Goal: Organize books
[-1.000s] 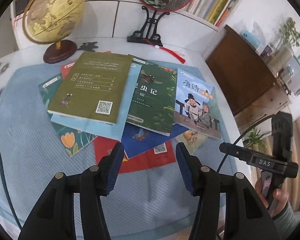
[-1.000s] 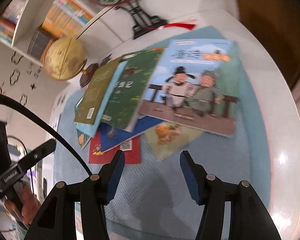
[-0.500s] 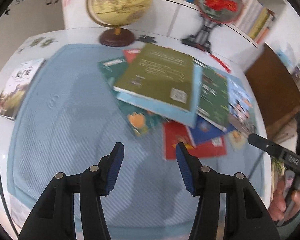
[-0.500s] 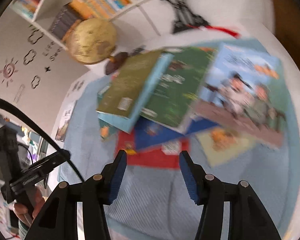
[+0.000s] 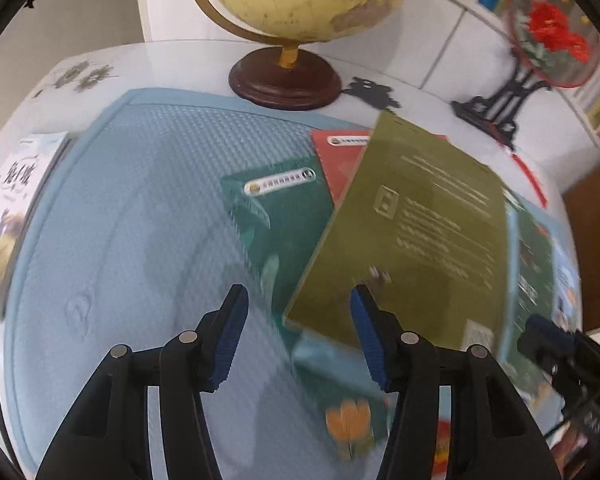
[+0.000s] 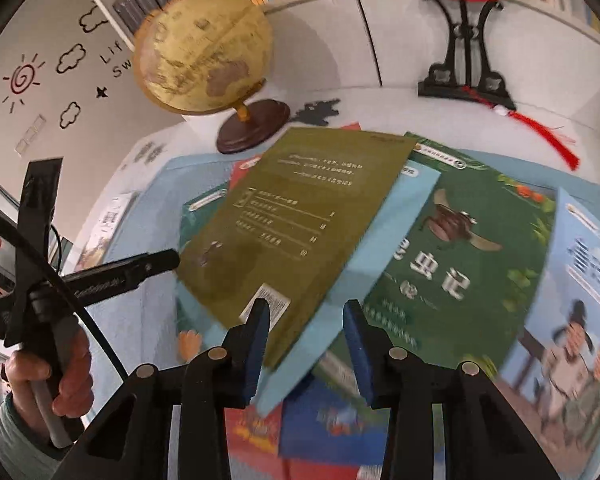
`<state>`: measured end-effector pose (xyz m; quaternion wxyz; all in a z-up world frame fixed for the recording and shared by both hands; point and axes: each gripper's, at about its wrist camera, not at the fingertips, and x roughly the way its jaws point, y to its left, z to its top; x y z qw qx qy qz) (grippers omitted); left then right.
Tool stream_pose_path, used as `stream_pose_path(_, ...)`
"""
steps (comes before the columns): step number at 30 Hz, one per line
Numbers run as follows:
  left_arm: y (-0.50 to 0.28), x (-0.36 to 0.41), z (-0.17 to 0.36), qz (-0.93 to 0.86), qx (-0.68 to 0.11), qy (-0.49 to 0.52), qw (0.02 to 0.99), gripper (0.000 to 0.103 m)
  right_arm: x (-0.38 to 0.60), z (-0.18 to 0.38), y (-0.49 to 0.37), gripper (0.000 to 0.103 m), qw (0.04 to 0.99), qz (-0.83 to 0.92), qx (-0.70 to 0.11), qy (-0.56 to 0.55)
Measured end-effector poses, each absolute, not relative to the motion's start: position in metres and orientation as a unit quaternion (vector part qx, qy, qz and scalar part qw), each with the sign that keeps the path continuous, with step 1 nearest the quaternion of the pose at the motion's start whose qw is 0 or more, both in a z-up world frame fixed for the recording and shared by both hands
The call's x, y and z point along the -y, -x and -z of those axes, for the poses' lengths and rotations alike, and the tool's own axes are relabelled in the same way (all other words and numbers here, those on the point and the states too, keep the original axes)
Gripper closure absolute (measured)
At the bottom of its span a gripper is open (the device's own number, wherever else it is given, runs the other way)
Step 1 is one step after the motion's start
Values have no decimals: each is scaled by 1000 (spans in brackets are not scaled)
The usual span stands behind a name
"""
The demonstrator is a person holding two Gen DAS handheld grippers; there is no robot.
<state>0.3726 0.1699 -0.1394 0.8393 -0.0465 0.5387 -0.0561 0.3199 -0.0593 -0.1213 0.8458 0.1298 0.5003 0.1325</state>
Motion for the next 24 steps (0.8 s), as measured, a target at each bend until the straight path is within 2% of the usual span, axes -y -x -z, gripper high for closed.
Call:
stream_pose_path(6,-386,-148,146,89,-543,42,834,51,55,130,-338,64,840,-146,-502,-142)
stream_pose_path(11,-368,-133,140,113,-551,0,827,51,63,130,-329,63,835,-150,-508,-150)
stream_pose_path(17,-298,-123,137,167,-558,-19,812,51,84,137,-283,63,823,-145,-531,-144)
stream_pose_path(24,-221,-121,146,209,-586,15,783,51,104,147,-214,64,784,-178,-577,-142)
